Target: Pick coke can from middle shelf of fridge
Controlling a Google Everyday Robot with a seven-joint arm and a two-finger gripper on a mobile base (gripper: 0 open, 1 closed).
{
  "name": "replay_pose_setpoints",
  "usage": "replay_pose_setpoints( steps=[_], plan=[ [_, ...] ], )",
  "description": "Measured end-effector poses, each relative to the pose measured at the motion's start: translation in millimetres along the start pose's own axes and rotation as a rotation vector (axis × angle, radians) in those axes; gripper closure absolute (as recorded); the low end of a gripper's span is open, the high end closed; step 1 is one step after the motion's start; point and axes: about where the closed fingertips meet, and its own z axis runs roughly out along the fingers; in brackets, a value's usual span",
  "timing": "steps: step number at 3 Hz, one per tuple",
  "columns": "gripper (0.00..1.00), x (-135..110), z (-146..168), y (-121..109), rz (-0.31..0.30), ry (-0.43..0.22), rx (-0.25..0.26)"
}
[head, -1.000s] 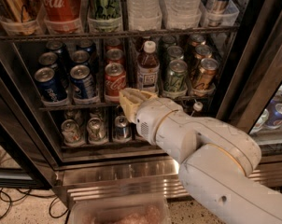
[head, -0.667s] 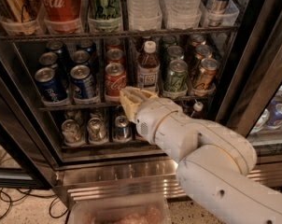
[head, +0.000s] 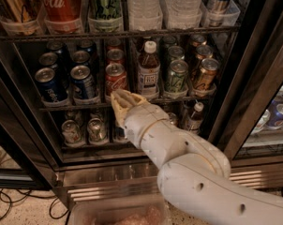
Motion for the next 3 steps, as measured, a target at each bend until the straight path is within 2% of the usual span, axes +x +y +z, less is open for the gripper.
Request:
replay_pose_setpoints(
  steps=[1, 2, 3],
  plan=[
    [1.0, -12.7, 20.6, -9.9, -0.01, 0.027, -0.014],
    [1.0, -22.7, 44.4, -23.1, -0.027, 0.066, -0.05],
    [1.0, -16.7, 47.7, -15.4, -0.054, 0.083, -0.105]
  ],
)
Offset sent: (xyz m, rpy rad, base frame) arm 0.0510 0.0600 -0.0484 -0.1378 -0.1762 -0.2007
